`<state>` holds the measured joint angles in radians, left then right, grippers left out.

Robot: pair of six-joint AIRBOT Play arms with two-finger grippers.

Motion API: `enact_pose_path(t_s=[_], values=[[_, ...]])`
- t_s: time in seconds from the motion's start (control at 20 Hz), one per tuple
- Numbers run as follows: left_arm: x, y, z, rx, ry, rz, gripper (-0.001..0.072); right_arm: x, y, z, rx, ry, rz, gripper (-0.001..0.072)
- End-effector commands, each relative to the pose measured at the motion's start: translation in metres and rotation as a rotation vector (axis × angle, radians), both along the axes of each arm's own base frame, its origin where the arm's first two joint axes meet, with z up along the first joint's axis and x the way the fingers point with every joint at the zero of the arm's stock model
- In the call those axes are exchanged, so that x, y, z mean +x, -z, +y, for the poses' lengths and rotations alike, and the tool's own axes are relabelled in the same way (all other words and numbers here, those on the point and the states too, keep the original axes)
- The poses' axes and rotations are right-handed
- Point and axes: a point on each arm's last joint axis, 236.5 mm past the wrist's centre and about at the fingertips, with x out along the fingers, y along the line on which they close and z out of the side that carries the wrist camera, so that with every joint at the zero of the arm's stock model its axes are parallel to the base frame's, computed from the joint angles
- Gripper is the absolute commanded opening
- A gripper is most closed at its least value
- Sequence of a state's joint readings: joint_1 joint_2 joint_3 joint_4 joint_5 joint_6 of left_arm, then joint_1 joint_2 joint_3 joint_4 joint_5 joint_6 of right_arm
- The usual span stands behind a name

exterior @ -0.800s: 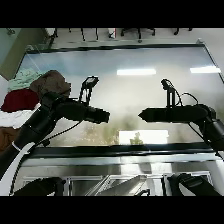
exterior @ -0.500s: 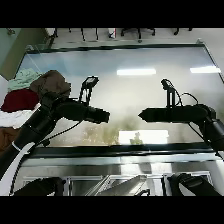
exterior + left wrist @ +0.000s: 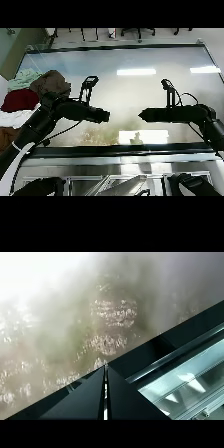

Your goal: Fold the shirts.

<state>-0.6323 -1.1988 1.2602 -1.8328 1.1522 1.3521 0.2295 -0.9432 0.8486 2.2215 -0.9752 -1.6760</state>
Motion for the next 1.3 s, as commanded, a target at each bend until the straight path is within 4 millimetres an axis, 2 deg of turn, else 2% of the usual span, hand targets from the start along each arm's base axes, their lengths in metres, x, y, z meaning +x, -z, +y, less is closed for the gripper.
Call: enact_pose_path(t_s=[0.0, 0.1, 0.15, 0.2, 0.25, 0.35, 0.4, 0.45, 0.5, 0.55, 0.65, 0.7, 0.8, 0.9, 1.0, 1.1, 1.25], values=[[0.018, -0.011, -0.010, -0.057, -0.025, -0.077, 0.0017, 0.003, -0.001, 0.000, 0.002, 0.008, -0.012, 0.0019], [0.032, -0.019, -0.013, -0.080, -0.039, -0.141, 0.0016, 0.003, -0.002, 0.000, 0.003, 0.008, -0.012, 0.0020], [0.047, -0.026, -0.005, -0.048, -0.042, -0.219, 0.0016, 0.004, -0.002, 0.000, 0.003, 0.011, -0.015, 0.0020], [0.067, -0.036, 0.013, 0.018, -0.056, -0.307, 0.0016, 0.005, -0.001, 0.000, 0.003, 0.014, -0.016, 0.0020], [0.092, -0.050, 0.048, 0.148, -0.083, -0.414, 0.0016, 0.005, 0.000, 0.000, 0.001, 0.013, -0.011, 0.0020], [0.141, -0.087, 0.134, 0.395, -0.198, -0.597, 0.0017, 0.006, 0.002, -0.001, -0.001, 0.014, -0.006, 0.0021], [0.158, -0.096, 0.172, 0.448, -0.275, -0.619, 0.0130, 0.006, 0.003, 0.000, 0.000, 0.013, -0.003, 0.0021], [0.171, -0.092, 0.208, 0.467, -0.357, -0.589, 0.0444, 0.006, 0.003, 0.000, 0.000, 0.014, -0.002, 0.0029], [0.182, -0.074, 0.244, 0.472, -0.439, -0.525, 0.0664, 0.006, 0.004, 0.000, 0.002, 0.018, 0.003, 0.0030], [0.191, -0.053, 0.275, 0.463, -0.510, -0.461, 0.0699, 0.006, 0.004, 0.000, 0.002, 0.019, 0.004, 0.0088], [0.214, -0.007, 0.325, 0.420, -0.618, -0.376, 0.0699, 0.009, 0.003, -0.001, 0.004, 0.028, -0.007, 0.0509], [0.227, 0.016, 0.344, 0.394, -0.658, -0.360, 0.0700, 0.012, 0.002, -0.001, 0.006, 0.035, -0.017, 0.0617], [0.249, 0.055, 0.371, 0.365, -0.709, -0.351, 0.0700, 0.016, 0.000, -0.002, 0.009, 0.047, -0.031, 0.0621], [0.266, 0.093, 0.384, 0.325, -0.746, -0.344, 0.0700, 0.017, 0.000, -0.002, 0.009, 0.049, -0.032, 0.0621], [0.283, 0.126, 0.383, 0.303, -0.746, -0.355, 0.0700, 0.021, -0.002, -0.003, 0.021, 0.077, -0.037, 0.0621], [0.290, 0.158, 0.376, 0.307, -0.727, -0.329, 0.0700, 0.021, -0.002, -0.003, 0.020, 0.077, -0.037, 0.0611], [0.284, 0.200, 0.377, 0.348, -0.713, -0.187, 0.0695, 0.021, -0.002, -0.003, 0.021, 0.078, -0.037, 0.0611]])
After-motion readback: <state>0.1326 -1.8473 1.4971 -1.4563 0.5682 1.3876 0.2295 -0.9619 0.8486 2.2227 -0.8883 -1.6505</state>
